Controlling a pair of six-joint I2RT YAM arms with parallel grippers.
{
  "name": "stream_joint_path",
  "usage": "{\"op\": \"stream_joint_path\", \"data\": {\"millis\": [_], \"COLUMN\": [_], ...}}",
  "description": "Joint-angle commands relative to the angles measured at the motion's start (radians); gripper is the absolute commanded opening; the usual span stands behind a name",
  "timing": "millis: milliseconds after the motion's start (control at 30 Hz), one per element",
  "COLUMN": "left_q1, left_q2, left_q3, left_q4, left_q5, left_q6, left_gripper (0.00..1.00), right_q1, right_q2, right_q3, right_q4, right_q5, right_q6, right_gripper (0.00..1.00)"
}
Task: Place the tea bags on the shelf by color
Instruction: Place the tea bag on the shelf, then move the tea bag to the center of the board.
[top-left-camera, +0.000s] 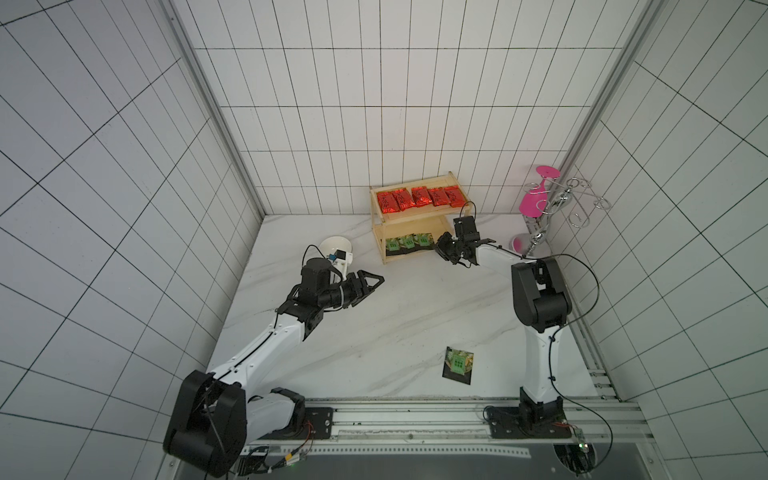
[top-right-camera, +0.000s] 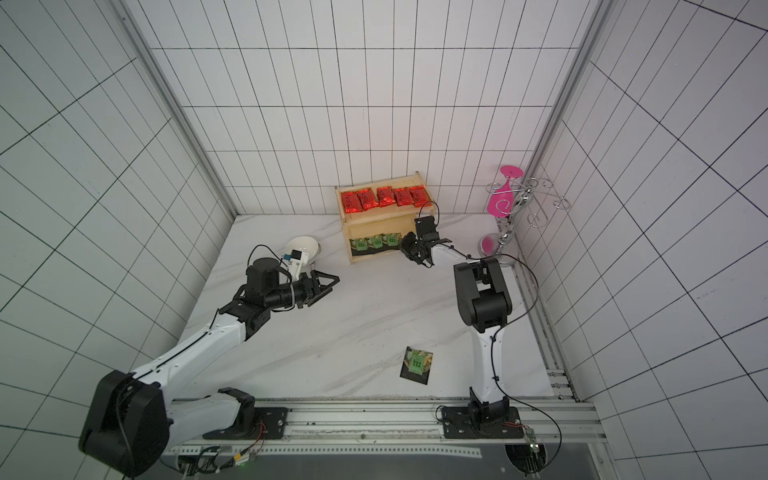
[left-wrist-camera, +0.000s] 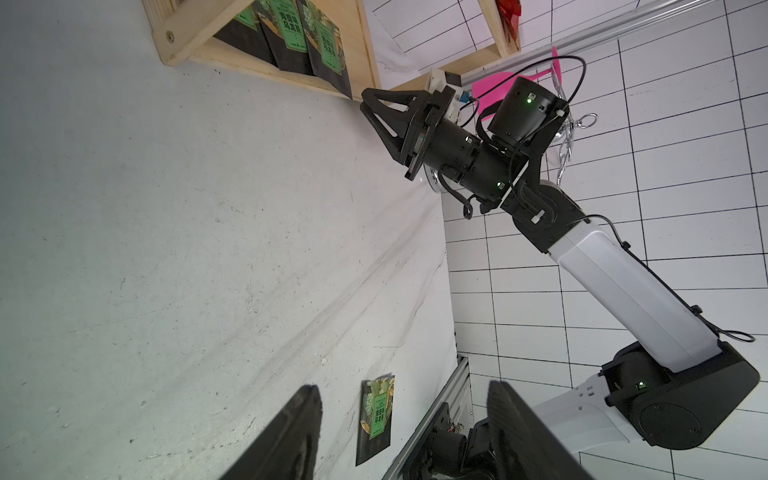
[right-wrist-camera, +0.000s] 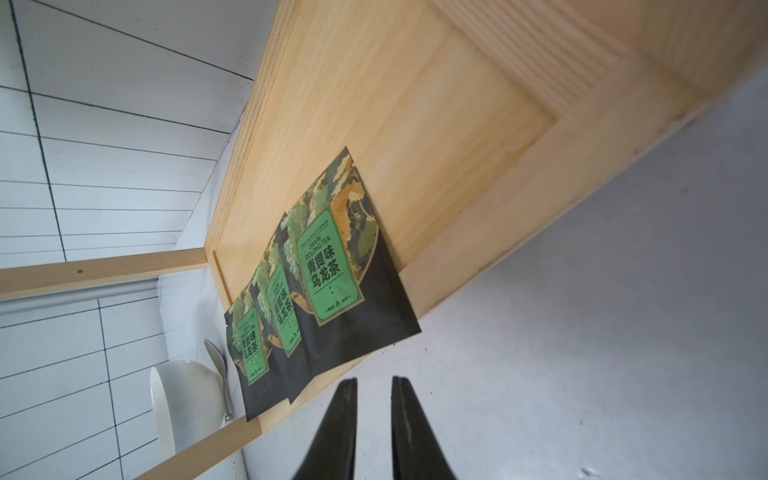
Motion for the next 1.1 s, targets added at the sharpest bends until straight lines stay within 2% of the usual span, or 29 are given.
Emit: {"op": "stream_joint_path", "data": {"millis": [0, 200, 267, 333, 433, 567, 667, 767, 1067], "left_q1": [0.0, -0.063, -0.098, -0.136, -0.194, -0.251, -0.261, -0.264, -0.264], "left_q2": [-0.034, -0.069, -0.075, -0.087, -0.096, -0.07, -0.029, 0.007, 0.027], "left_q3": [-0.009, -0.022, -0.016, -0.011, 0.006, 0.028, 0.034, 0.05, 0.04], "left_q4": [-0.016, -0.135, -0.201, -0.259, -0.319, -0.343, -0.323, -0.326, -0.309], "left_q5": [-0.02, -0.105, -0.148, -0.201, -0.278, -0.322, -0.299, -0.279, -0.269], "left_q6": [0.033, 0.104, 0.134, 0.165, 0.205, 0.23, 0.223, 0.226, 0.222], "left_gripper": [0.67, 0.68, 0.68, 0.7, 0.74, 0.86, 0.88, 0.88, 0.89], "right_q1": [0.048, 0.187, 0.248, 0.311, 0.411, 0.577, 0.671, 0.718, 0.763], "right_q2": [-0.145, -0.543, -0.682, -0.822, -1.014, -1.192, -1.233, -1.201, -1.195], "right_q3": [-0.065, -0.405, -0.534, -0.662, -0.814, -0.94, -1.008, -1.051, -1.144], "right_q4": [-0.031, -0.227, -0.345, -0.463, -0.614, -0.65, -0.569, -0.505, -0.432], "right_q5": [0.05, 0.25, 0.342, 0.399, 0.404, 0.392, 0.396, 0.393, 0.42], "right_q6": [-0.125, -0.327, -0.341, -0.313, -0.235, -0.138, -0.098, -0.073, -0.016], "right_gripper": [0.2, 0.26, 0.28, 0.31, 0.41, 0.56, 0.58, 0.6, 0.64]}}
